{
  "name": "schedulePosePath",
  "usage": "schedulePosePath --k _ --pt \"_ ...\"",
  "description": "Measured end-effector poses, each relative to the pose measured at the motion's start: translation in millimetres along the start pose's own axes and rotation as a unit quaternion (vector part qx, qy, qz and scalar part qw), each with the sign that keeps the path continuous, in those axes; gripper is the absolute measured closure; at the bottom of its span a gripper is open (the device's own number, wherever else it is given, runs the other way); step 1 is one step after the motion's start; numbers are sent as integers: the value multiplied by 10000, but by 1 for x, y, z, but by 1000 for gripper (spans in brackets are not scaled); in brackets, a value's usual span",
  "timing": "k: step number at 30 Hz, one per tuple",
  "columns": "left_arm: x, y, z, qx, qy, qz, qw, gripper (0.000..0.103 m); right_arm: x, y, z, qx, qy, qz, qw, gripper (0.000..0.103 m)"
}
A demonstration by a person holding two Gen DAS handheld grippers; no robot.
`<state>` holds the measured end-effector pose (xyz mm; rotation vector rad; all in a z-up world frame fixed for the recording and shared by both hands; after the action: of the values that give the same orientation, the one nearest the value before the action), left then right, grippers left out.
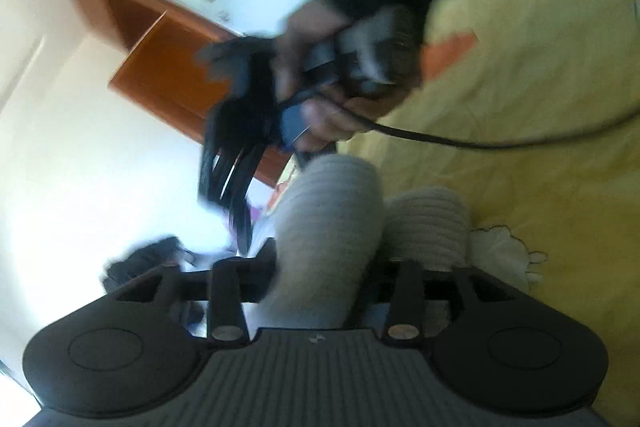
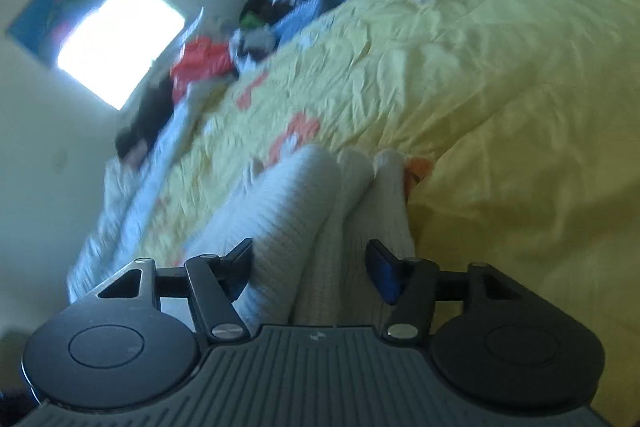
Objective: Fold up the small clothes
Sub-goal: 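Open both grippers and withdraw from the folded sweater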
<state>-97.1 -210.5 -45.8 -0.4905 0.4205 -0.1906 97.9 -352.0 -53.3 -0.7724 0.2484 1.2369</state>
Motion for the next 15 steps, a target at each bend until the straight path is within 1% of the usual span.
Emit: schedulePosePath --k 1,2,3,4,5,6,7,8,10,12,13,14,15 --pt "-7 7 13 -349 129 6 9993 27 -10 1 1 80 102 -232 9996 29" --pt "-17 16 32 -841 280 -28 9961 13 -20 4 4 130 163 -440 9988 22" --pt "-28 27 53 -1330 434 -103 9901 10 -31 6 5 185 165 -696 9973 18" --pt "-36 36 70 -1705 544 -164 9837 7 -39 9 7 198 135 -845 9961 15" --pt "-44 51 90 -2124 661 -170 9748 4 -46 11 8 189 125 -930 9954 8" --pt "-48 62 104 -2407 732 -120 9678 1 -49 12 8 171 152 -956 9952 3" --pt "-49 77 120 -2757 830 -8 9576 0 -48 13 10 129 243 -920 9954 2" --pt "-44 93 134 -3040 851 119 9488 0 -46 13 9 89 330 -850 9958 2" --pt "-32 123 164 -3634 677 421 9282 0 -35 12 9 58 586 -601 9965 2" --pt "-25 141 185 -4036 664 550 9109 0 -24 5 13 74 834 -471 9954 11" --pt "-22 147 191 -4181 643 595 9042 0 -21 2 20 -22 882 -424 9952 13" --pt "-22 153 198 -4298 615 615 8987 0 -25 6 27 -163 831 -389 9957 15" --pt "-23 152 201 -4356 626 622 8958 0 -25 6 36 -310 756 -342 9961 17"
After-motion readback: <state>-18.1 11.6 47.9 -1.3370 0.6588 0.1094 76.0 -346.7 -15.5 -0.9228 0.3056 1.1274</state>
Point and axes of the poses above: each gripper's, at about its wrist camera, not at the fingertips, and x roughly the way its jaws point, z to its left, y to its underside, the point moved 6 cm from there along x, roughly the way its jaws point, and after that the axes turned 11 degrees about z, right-handed, at the moved point
